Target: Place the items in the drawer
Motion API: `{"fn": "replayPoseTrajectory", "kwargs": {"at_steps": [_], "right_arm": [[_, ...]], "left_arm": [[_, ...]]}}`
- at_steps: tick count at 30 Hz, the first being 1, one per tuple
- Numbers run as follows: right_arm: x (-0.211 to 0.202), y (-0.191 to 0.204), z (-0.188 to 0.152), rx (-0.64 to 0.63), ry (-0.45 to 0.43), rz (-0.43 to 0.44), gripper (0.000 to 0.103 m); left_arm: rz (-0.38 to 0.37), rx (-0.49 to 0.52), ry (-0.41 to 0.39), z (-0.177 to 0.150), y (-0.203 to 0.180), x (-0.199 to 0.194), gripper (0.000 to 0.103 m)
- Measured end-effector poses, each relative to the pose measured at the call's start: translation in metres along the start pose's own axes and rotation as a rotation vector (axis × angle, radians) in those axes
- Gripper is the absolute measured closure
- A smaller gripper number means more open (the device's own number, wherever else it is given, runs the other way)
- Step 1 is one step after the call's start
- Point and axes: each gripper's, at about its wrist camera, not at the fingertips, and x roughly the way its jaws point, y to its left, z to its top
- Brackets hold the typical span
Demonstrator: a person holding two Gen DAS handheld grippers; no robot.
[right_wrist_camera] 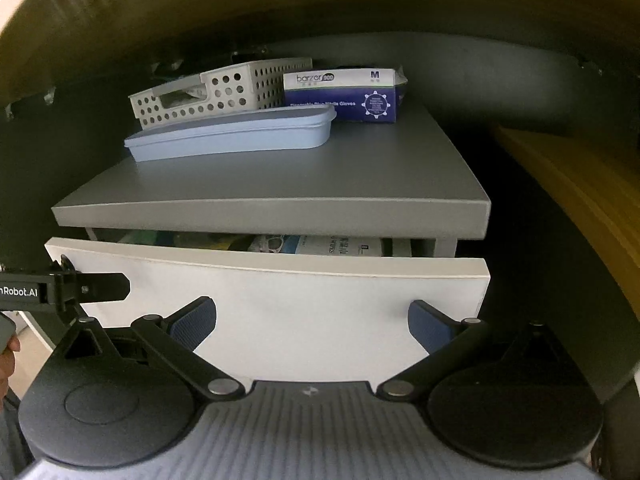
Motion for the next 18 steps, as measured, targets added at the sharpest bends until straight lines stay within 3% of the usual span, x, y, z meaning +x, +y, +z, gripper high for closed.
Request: {"fn": "replayPoseTrajectory", "kwargs": {"at_steps": [7, 18], "right_arm": [[0.021, -0.002, 0.013, -0.005, -0.008, -0.012, 0.000], [0.040, -0.011, 0.020, 0.124, 0.000, -0.038, 0.000]], "left_arm": [[-0.006, 0.019, -0.015, 0.015, 0.002, 0.019, 0.001], [0.015, -0.029, -0.004, 0.030, 0.006, 0.034, 0.001]]}}
